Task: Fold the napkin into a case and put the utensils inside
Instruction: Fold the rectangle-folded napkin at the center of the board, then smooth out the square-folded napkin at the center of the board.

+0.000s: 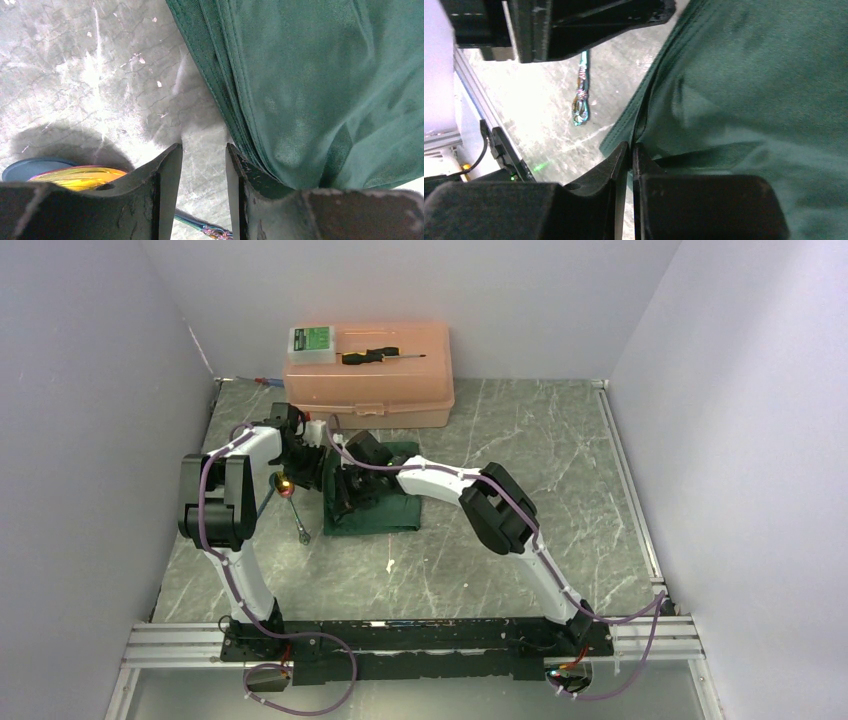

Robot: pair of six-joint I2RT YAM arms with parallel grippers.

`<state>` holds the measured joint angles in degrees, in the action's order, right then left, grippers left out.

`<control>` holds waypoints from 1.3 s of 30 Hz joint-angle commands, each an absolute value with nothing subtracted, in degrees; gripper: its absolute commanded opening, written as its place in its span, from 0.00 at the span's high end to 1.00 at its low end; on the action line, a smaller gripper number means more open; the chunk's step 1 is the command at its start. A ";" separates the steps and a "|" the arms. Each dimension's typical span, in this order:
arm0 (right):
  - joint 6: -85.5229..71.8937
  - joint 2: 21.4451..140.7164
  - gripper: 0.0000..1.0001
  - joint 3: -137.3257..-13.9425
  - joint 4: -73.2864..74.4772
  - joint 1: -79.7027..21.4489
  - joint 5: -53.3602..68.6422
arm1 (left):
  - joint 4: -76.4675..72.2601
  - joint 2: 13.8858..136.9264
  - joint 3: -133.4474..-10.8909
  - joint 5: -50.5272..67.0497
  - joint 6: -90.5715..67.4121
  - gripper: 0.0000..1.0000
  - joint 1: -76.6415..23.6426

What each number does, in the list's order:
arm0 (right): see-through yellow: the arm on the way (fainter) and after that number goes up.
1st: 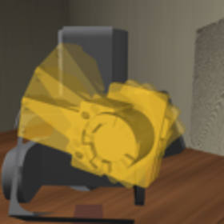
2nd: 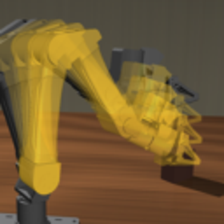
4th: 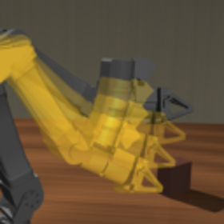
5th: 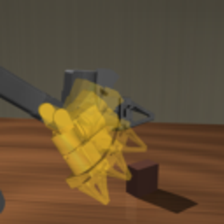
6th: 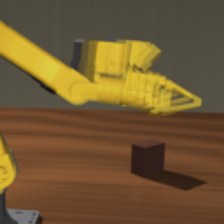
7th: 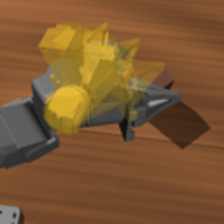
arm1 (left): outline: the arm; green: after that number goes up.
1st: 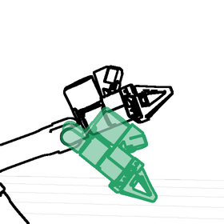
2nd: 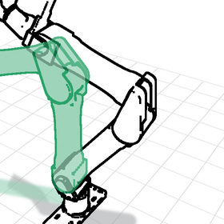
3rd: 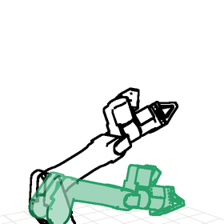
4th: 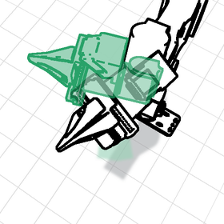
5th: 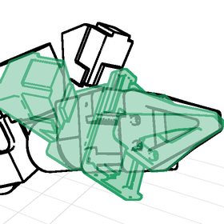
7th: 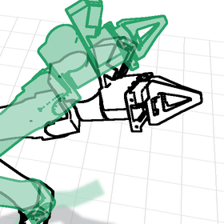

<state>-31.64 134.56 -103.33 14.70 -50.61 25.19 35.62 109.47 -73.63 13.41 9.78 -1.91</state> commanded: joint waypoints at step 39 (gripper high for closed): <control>-33.51 108.35 0.91 -64.02 4.78 -34.79 31.01 | 46.60 101.34 -72.53 15.35 25.25 0.55 -12.73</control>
